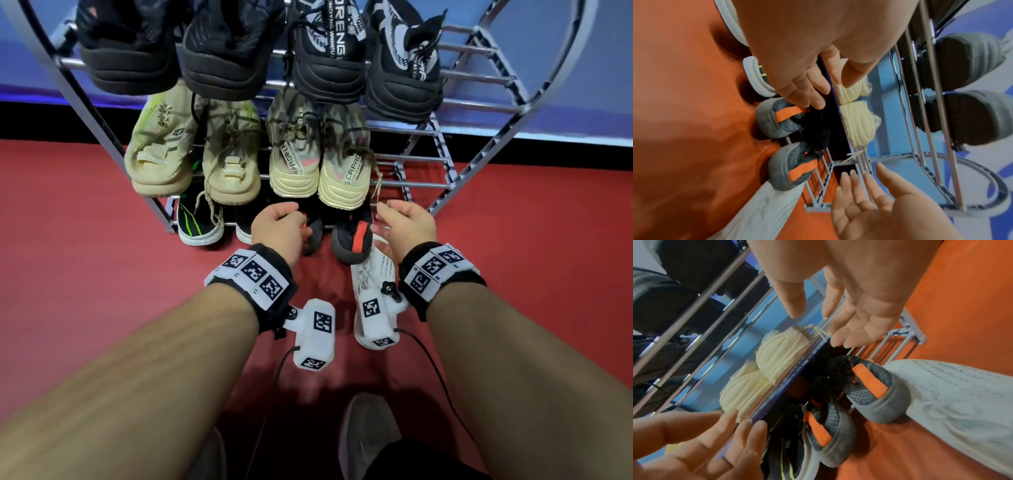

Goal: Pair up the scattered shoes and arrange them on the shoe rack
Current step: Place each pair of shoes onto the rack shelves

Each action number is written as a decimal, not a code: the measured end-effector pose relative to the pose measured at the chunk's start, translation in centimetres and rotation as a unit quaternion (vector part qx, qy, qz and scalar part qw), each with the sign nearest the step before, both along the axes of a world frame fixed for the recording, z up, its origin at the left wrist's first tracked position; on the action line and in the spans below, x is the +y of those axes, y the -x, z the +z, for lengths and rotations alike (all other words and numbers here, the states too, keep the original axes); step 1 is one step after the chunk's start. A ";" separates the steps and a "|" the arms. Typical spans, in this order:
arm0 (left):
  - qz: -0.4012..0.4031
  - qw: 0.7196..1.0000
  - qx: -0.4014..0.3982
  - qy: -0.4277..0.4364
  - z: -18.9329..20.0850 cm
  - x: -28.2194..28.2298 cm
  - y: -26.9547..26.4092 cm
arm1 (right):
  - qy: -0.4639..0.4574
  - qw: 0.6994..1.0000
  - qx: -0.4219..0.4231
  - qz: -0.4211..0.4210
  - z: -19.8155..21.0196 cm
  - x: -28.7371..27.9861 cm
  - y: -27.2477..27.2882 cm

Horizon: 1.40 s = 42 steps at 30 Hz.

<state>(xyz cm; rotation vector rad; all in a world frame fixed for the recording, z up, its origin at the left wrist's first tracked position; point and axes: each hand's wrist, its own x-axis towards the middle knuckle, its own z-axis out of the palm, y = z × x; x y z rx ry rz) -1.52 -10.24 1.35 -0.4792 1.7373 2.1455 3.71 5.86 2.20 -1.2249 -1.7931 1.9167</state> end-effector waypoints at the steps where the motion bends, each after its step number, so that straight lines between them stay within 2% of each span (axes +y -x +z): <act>1: -0.010 1.000 0.002 0.015 -0.2 0.3 -0.5 | 0.004 1.000 -0.002 -0.004 -0.1 0.3 -0.6; 7: -0.082 0.993 0.027 0.078 -1.8 1.8 -3.1 | -0.025 0.999 -0.032 -0.018 -1.9 1.9 -3.8; 11: -0.129 0.984 0.019 0.123 -3.8 2.8 -4.6 | -0.043 0.995 -0.086 -0.026 -4.1 2.8 -5.7; 18: -0.293 0.941 -0.012 0.170 -7.7 5.6 -8.0 | -0.091 0.981 -0.170 0.013 -8.3 3.3 -8.2; 22: -0.291 0.940 -0.016 0.178 -6.9 7.1 -9.1 | -0.119 0.976 -0.181 0.035 -7.8 4.3 -8.6; 25: -0.287 0.942 0.024 0.172 -4.4 8.6 -9.0 | -0.149 0.971 -0.180 0.054 -5.3 5.6 -8.3; 28: -0.291 0.934 0.094 0.185 -1.0 10.5 -8.7 | -0.218 0.956 -0.178 0.085 -0.4 7.5 -8.1; 32: -0.314 0.910 0.183 0.198 5.7 13.8 -9.4 | -0.326 0.926 -0.157 0.110 7.8 10.8 -8.7; 36: -0.325 0.886 0.263 0.198 11.7 17.7 -11.0 | -0.378 0.902 -0.155 0.139 13.7 13.6 -11.2; 39: -0.350 0.859 0.299 0.225 14.2 20.6 -13.1 | -0.374 0.908 -0.150 0.115 15.4 15.9 -15.0; 42: -0.375 0.830 0.332 0.246 14.4 22.3 -14.6 | -0.346 0.926 -0.137 0.066 14.5 16.9 -18.4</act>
